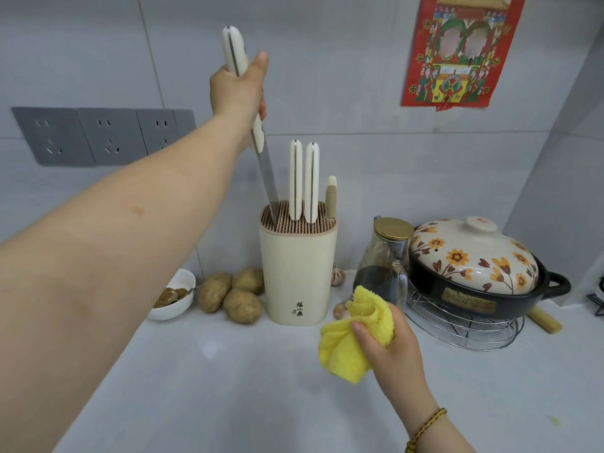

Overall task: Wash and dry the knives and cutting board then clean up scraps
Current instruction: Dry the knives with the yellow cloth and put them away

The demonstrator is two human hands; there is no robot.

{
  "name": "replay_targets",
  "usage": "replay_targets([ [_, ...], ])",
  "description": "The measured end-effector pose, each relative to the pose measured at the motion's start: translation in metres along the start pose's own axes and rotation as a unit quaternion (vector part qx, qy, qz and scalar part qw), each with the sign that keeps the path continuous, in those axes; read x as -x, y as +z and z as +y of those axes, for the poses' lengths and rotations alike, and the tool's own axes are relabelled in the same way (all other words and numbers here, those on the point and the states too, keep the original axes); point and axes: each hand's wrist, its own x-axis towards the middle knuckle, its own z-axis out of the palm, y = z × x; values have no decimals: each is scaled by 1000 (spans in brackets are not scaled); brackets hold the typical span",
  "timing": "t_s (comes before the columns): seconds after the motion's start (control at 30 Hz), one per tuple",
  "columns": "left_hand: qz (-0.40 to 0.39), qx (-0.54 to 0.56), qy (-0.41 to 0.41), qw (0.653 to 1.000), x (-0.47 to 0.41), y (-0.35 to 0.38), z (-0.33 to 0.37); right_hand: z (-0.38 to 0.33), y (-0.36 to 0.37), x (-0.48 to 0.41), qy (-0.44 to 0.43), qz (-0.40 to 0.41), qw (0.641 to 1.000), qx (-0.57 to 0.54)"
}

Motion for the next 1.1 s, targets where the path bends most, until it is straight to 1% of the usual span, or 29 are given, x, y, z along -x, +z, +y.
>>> replay_targets([
  [0.2,-35,-26,5,999,-3,6,-2,4,3,-3,7,-1,1000,10],
  [0.4,-30,-63,27,997,-6,21,-2,6,2,-7,12,-11,1000,10],
  [0.57,-14,-49,-5,999,-10,17,-14,12,-2,-8,19,-4,1000,8],
  [0.7,-30,-68,-16,997,-6,21,-20,17,-1,-4,28,-6,1000,8],
  [0.83,-58,-143,-70,985,5,16,-59,18,-2,-2,30,-3,999,8],
  [0.9,-72,-161,-98,980,10,12,-85,18,-6,-1,35,1,999,0],
  [1.0,-77,-181,-98,976,16,9,-109,19,-11,-2,38,12,999,-5],
  [1.1,-81,-183,-89,976,15,9,-114,22,-12,-3,38,13,999,6],
])
